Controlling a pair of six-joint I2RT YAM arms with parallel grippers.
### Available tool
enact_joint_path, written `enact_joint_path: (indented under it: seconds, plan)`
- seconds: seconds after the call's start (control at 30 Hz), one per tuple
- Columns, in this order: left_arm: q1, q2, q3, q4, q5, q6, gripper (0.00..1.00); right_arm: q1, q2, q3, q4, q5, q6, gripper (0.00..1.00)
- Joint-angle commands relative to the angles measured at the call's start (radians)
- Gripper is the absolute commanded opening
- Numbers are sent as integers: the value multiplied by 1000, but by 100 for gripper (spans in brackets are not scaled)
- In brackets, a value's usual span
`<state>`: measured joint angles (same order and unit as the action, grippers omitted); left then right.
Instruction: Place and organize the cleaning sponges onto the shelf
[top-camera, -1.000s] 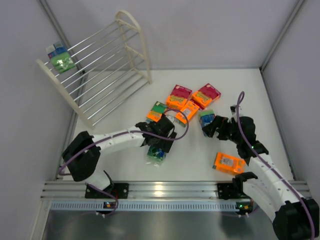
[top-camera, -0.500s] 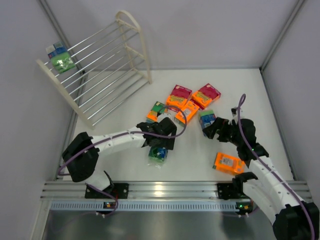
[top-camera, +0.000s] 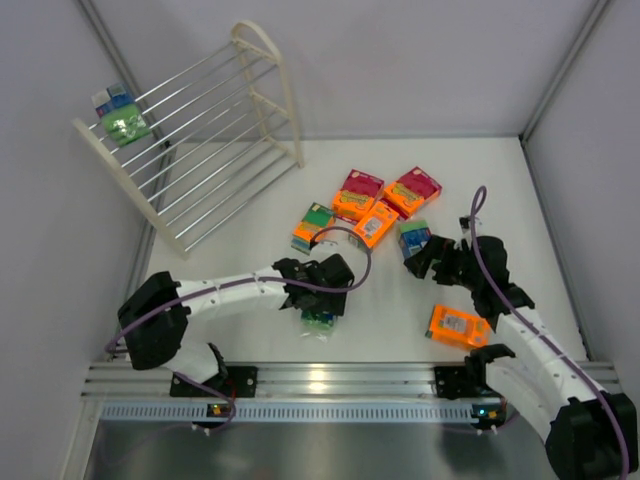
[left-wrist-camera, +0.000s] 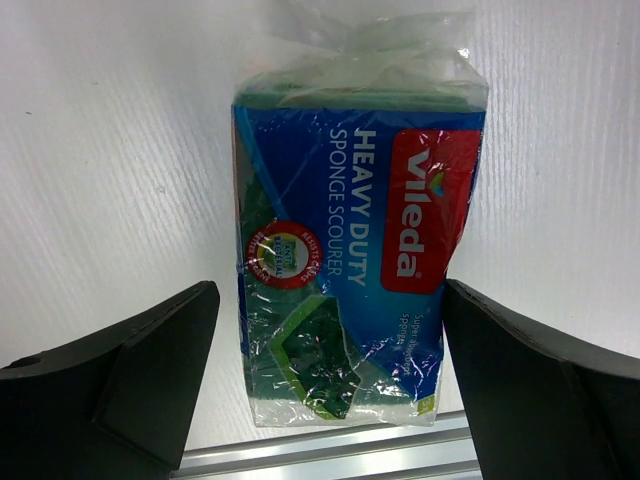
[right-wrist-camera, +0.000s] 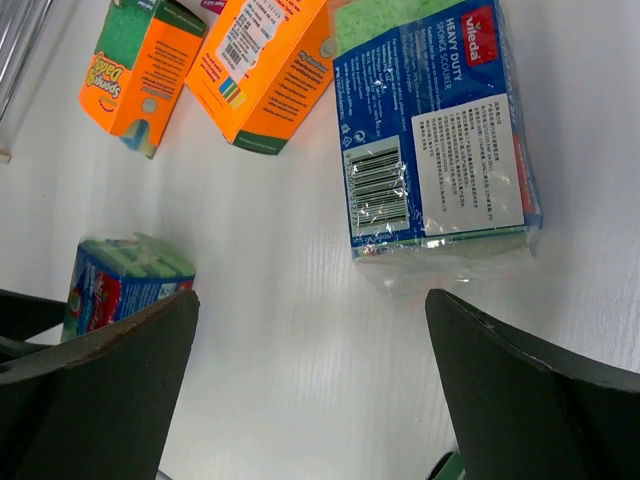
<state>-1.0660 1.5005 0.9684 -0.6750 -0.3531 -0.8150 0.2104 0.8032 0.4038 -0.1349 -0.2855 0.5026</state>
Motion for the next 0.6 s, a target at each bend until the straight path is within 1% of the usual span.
enact_joint_path:
  seconds: [0.0,0.3,0.37,0.4,0.5,0.57]
  plan:
    - [-20,-31,-23,-35,-20,-55,98,17,13,21,40,-14,8,99]
    - [-124,81,6,-35,-30,-105,98,20,7,17,29,-15,10,99]
    - [-129,86,-7,-35,-30,-128,98,23,4,15,26,-15,10,99]
    - [-129,81,-11,-35,-30,-133,95,20,-1,15,23,-14,11,99]
    - [-129,57,-34,-34,-40,-157,92,23,-7,15,15,-12,11,99]
    - [-129,46,-49,-35,-53,-173,87,23,-10,12,17,-11,13,99]
